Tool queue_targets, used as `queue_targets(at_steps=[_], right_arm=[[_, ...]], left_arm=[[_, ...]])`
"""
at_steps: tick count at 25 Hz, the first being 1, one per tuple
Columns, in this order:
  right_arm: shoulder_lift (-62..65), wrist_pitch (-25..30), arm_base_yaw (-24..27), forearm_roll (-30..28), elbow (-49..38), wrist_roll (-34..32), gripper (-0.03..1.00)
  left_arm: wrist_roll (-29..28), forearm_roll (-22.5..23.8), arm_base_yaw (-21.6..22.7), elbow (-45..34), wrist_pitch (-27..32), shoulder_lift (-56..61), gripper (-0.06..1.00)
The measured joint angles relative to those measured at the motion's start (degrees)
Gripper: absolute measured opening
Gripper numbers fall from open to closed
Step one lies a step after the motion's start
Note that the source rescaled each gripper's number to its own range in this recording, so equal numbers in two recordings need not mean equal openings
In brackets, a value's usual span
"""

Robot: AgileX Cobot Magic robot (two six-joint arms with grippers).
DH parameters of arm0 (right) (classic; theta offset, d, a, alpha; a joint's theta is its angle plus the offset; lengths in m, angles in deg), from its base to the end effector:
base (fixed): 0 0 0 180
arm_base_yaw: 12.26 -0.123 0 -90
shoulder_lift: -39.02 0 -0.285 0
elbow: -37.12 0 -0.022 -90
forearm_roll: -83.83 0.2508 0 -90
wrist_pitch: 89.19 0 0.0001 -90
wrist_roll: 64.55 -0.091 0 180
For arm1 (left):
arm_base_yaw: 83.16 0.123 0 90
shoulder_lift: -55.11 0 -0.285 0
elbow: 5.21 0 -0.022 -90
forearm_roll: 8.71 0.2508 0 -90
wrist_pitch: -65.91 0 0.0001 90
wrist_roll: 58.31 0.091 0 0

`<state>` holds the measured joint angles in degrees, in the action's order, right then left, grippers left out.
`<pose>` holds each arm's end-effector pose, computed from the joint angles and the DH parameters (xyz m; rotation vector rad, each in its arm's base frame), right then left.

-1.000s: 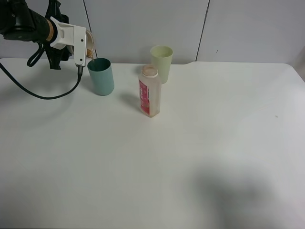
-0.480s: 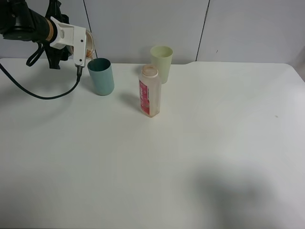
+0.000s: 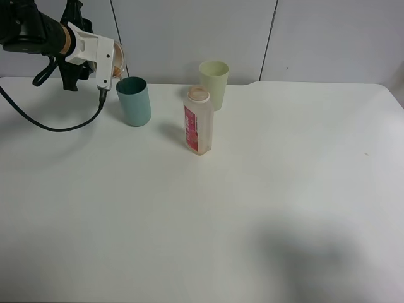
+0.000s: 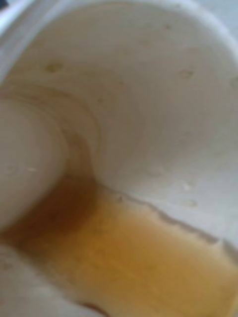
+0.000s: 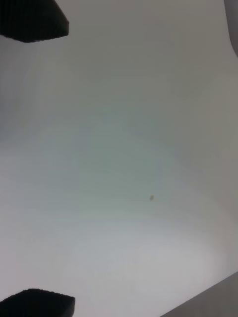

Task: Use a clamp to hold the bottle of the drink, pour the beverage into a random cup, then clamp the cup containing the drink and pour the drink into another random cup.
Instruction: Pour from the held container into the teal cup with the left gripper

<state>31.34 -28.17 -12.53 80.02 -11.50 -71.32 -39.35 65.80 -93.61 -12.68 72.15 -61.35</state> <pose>-0.0053 -0.0053 0.2768 0.1193 2.0423 -0.0030 0.4157 -0.0669 0.2037 1.8065 1.4961 0.8902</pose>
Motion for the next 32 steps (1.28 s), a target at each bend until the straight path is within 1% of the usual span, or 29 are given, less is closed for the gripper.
queue_targets(at_steps=[32], right_arm=[[0.0,0.0,0.0,0.0,0.0,0.0,1.0]], left_arm=[[0.0,6.9,-0.5,0.0,0.3,0.0,0.0]])
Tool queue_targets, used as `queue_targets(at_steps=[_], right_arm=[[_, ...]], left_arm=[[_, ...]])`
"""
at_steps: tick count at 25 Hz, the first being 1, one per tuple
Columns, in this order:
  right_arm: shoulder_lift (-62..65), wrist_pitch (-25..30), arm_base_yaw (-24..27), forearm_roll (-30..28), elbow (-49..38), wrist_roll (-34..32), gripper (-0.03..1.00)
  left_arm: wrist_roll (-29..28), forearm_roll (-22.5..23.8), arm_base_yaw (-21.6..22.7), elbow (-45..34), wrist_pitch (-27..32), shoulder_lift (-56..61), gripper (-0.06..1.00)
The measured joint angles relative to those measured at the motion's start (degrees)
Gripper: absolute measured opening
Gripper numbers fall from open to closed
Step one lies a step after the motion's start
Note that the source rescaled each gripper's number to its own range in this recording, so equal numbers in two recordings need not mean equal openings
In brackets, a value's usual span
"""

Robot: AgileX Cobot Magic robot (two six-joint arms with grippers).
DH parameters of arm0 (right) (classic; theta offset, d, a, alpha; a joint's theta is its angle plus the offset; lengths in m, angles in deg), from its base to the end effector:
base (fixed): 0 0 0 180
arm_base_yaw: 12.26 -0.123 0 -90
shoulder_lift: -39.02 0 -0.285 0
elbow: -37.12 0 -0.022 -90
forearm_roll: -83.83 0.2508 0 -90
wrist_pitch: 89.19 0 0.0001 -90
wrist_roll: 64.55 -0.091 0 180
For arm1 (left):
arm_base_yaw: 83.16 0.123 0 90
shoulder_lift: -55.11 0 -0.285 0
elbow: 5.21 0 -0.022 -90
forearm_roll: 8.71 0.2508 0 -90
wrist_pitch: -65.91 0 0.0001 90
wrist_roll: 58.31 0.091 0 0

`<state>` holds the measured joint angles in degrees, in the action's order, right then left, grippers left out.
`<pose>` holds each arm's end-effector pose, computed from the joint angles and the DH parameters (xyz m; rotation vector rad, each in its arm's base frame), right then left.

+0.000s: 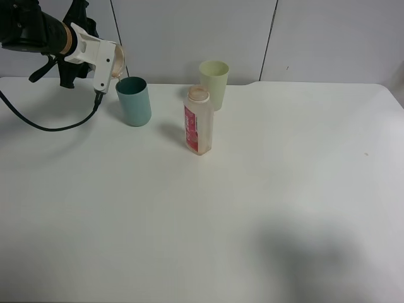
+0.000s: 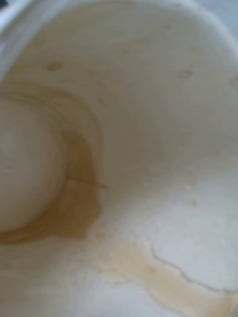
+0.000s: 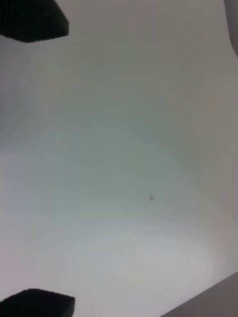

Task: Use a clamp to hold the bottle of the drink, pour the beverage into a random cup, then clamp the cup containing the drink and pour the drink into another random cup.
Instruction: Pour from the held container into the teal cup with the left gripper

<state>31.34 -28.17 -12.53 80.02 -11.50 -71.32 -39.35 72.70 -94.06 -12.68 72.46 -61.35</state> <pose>-0.0053 -0.0053 0.2768 0.1193 2.0423 -0.0030 0.4158 -0.0695 0.2047 1.9067 1.3895 0.9600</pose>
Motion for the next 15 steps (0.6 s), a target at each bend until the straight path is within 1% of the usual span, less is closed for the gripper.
queue_targets(at_steps=[12,15], right_arm=[[0.0,0.0,0.0,0.0,0.0,0.0,1.0],[0.0,0.0,0.0,0.0,0.0,0.0,1.0]], left_arm=[[0.8,0.2,0.0,0.0,0.0,0.0,0.0],[0.8,-0.5,0.0,0.0,-0.2,0.0,0.0]])
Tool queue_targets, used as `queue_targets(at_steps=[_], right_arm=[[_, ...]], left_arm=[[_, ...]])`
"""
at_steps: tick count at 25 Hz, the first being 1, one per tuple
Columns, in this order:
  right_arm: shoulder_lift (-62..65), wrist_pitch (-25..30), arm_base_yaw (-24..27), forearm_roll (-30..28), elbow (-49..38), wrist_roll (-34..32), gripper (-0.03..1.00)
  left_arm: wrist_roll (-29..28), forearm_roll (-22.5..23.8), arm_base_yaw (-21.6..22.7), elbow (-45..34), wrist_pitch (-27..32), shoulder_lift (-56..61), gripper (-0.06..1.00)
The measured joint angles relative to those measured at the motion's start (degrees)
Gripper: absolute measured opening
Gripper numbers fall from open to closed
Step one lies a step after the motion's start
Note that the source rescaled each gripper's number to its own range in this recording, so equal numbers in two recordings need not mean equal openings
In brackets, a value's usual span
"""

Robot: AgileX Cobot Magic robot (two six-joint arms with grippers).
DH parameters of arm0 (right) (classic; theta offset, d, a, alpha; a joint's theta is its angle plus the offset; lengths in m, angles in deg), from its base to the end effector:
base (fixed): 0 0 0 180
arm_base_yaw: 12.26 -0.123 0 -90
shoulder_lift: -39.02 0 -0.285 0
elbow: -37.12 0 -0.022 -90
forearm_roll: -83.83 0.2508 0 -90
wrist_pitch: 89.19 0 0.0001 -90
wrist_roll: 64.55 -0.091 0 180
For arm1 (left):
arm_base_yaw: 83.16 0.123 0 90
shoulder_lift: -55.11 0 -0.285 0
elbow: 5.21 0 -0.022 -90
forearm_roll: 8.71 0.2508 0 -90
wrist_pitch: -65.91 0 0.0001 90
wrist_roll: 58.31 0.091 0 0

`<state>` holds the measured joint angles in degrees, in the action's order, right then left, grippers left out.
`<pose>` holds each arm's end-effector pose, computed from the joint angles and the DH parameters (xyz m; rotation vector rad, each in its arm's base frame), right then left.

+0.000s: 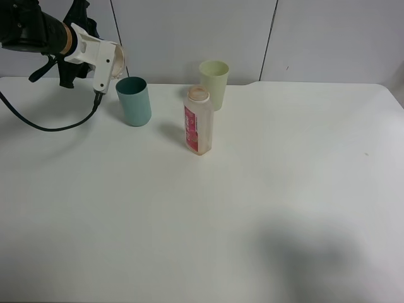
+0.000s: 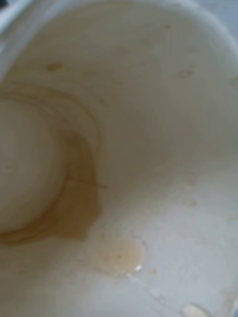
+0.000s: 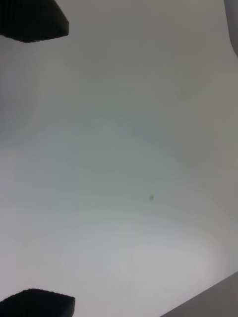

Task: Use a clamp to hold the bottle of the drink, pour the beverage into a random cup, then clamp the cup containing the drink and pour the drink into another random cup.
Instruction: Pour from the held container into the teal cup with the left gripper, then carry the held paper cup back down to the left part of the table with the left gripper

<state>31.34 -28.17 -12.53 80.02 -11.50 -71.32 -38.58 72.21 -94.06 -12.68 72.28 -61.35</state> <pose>-0.0053 -0.0053 0.2768 0.1193 2.0423 -0.0030 0.4158 -0.0698 0.2046 1.9116 1.3834 0.9589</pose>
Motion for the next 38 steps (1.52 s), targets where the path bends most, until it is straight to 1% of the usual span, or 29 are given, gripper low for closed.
queue_targets(at_steps=[2,6,7,9,10,13,15,16,19,20,22,26,31,38], right_arm=[[0.0,0.0,0.0,0.0,0.0,0.0,1.0],[0.0,0.0,0.0,0.0,0.0,0.0,1.0],[0.0,0.0,0.0,0.0,0.0,0.0,1.0],[0.0,0.0,0.0,0.0,0.0,0.0,1.0],[0.0,0.0,0.0,0.0,0.0,0.0,1.0],[0.0,0.0,0.0,0.0,0.0,0.0,1.0],[0.0,0.0,0.0,0.0,0.0,0.0,1.0],[0.0,0.0,0.0,0.0,0.0,0.0,1.0],[0.0,0.0,0.0,0.0,0.0,0.0,1.0],[0.0,0.0,0.0,0.0,0.0,0.0,1.0],[0.0,0.0,0.0,0.0,0.0,0.0,1.0],[0.0,0.0,0.0,0.0,0.0,0.0,1.0],[0.0,0.0,0.0,0.0,0.0,0.0,1.0],[0.0,0.0,0.0,0.0,0.0,0.0,1.0]], left_arm=[[-0.6,-1.0,0.0,0.0,-0.5,0.0,0.0],[-2.4,-5.3,0.0,0.0,-2.1,0.0,0.0],[-2.4,-5.3,0.0,0.0,-2.1,0.0,0.0],[-3.2,-8.4,0.0,0.0,-3.0,0.0,0.0],[-4.1,-11.6,0.0,0.0,-4.0,0.1,0.0],[-5.4,-16.8,0.0,0.0,-5.1,0.5,0.0],[-5.6,-21.5,0.3,0.0,-5.6,0.9,0.0],[-5.6,-21.5,0.3,0.0,-5.6,0.9,0.0],[-5.7,-27.4,1.1,0.0,-6.4,1.0,0.0],[-5.7,-30.3,2.0,0.0,-7.1,1.0,0.0],[-5.8,-32.7,2.8,0.0,-7.4,1.0,0.0],[-9.1,-35.3,4.9,0.0,-8.1,1.0,0.0],[-14.2,-36.4,8.0,-0.8,-13.1,1.0,0.0],[-15.4,-40.7,10.8,-5.1,-19.9,1.0,0.0]])
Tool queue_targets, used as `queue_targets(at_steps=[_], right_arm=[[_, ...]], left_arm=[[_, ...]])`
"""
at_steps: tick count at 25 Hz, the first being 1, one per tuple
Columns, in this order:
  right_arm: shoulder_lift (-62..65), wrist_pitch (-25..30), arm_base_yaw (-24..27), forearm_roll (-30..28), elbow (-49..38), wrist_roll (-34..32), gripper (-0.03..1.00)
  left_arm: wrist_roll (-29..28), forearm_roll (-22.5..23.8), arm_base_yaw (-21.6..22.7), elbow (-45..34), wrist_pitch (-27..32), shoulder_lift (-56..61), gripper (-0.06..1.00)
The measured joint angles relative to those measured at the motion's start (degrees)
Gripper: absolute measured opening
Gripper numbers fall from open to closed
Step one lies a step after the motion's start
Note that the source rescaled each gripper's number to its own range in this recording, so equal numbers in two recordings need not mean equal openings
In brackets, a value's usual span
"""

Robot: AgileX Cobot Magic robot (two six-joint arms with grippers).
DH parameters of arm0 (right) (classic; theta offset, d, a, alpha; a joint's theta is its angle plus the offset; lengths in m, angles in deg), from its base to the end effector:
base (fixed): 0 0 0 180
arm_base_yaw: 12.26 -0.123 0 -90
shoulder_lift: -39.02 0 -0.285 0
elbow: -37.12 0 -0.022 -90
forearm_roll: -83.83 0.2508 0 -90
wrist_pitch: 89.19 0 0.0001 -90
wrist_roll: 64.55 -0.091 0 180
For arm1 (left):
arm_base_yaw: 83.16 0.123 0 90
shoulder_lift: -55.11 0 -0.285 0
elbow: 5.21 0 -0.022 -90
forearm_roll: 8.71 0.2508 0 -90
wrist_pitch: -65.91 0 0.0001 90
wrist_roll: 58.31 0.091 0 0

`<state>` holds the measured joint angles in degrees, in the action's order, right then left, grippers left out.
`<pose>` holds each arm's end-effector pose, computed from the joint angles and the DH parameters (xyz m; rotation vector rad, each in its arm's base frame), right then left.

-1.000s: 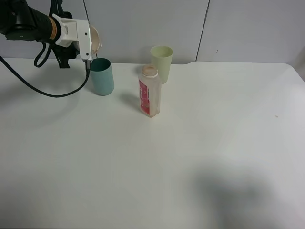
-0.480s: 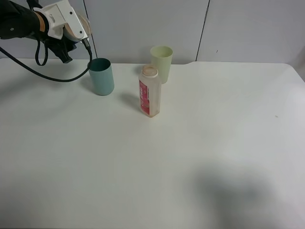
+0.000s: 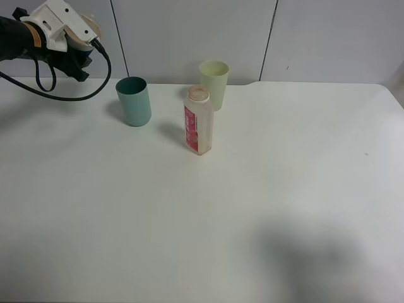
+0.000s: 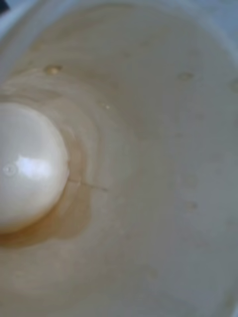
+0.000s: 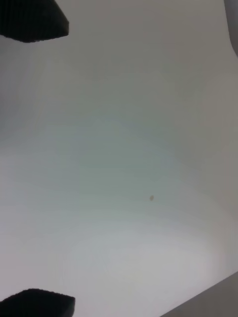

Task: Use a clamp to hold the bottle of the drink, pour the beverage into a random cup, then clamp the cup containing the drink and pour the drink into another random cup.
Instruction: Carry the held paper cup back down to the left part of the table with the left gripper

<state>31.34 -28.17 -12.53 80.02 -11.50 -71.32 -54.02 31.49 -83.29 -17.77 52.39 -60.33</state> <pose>-0.0053 -0.0053 0.2768 0.1193 2.0423 -0.0030 0.4133 -0.0146 0.2016 0.8564 1.8752 0.3178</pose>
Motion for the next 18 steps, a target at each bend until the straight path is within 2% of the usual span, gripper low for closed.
queue_targets(at_steps=[8,18], right_arm=[[0.0,0.0,0.0,0.0,0.0,0.0,1.0],[0.0,0.0,0.0,0.0,0.0,0.0,1.0]], left_arm=[[-0.4,-6.5,3.5,-7.5,-12.2,0.0,0.0],[-5.1,-9.3,7.5,-15.6,-26.8,0.0,0.0]])
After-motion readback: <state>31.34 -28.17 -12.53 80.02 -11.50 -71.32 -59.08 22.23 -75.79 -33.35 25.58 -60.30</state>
